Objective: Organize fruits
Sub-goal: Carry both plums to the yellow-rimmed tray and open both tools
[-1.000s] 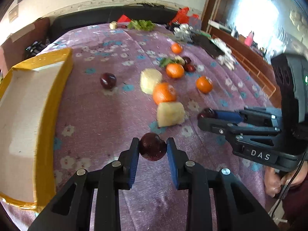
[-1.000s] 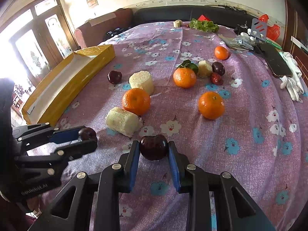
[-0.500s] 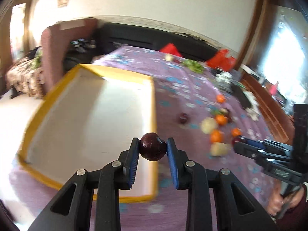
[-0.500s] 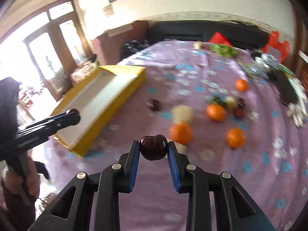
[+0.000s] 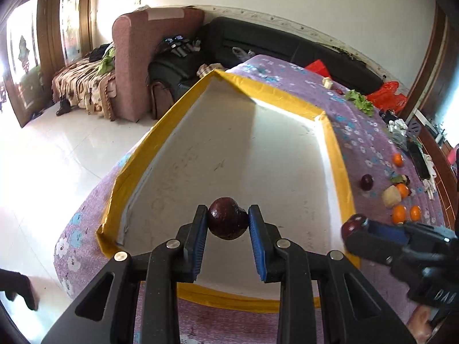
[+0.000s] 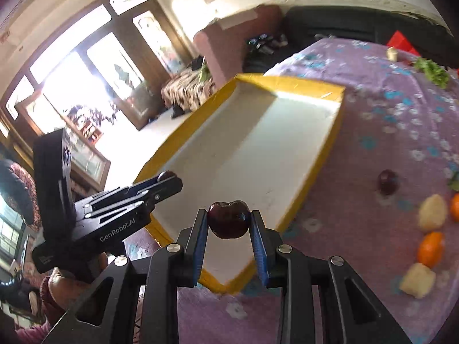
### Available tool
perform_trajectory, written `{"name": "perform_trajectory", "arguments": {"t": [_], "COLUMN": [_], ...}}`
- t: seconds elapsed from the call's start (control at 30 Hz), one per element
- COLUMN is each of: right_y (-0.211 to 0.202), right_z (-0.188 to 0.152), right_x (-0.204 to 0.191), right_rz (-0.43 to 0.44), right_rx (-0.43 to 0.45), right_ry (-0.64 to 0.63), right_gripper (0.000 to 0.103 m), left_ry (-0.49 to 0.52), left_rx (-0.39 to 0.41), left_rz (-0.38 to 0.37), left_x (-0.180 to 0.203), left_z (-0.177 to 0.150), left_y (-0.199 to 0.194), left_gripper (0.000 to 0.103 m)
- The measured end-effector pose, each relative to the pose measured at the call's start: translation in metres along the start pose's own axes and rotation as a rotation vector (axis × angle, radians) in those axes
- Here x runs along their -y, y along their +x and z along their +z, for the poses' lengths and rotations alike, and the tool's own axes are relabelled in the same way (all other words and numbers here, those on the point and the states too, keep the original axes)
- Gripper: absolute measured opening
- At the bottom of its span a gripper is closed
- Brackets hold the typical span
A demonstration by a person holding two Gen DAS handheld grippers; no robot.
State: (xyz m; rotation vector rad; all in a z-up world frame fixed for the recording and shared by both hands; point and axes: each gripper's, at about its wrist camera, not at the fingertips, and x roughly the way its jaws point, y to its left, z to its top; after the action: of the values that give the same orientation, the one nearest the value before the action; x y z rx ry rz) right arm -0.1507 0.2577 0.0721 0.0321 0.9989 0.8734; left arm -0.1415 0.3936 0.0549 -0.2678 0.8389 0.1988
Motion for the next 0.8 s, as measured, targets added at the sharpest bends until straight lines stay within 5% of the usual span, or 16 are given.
{"name": "perform_trajectory", "arguments": {"t": [0.23,0.37,0.57,0.7,0.8], "right_y": [0.035,0.037,0.003,-0.033,-0.061], "right_z": [-0.005,-0.007,-0.008,-0.010,-0.015], "right_x": [-0.016,-0.019,-0.021,-0.002,0.022], "right_rz": [-0.042,-0.063,-0.063,-0.058,-0.094], "right_rx": [-0.060,-0.052,0.034,0.107,0.159], "right_ry": [-0.059,-0.073,-0.076,-0.020,0.029], "right_gripper": [0.033,0.035,0.057,0.059,0.060], "left_ry": [-0.058,-0.095,-0.086,-0.033,0.055], "left_rx": [-0.034,-0.006,0.145,0.314,0.419], "left_rz": [-0.016,-0.022,-0.018,0.001,-0.029], "left_x": [-0.018,-0.022,-0.009,0.018,0.048], "left_z": [-0.002,-0.002,0.002,0.003,0.000], "left_y": [0.006,-0.006,-0.048,-0.083,-0.104], "left_gripper": [0.031,0.057,0.072,0.102,0.103]}}
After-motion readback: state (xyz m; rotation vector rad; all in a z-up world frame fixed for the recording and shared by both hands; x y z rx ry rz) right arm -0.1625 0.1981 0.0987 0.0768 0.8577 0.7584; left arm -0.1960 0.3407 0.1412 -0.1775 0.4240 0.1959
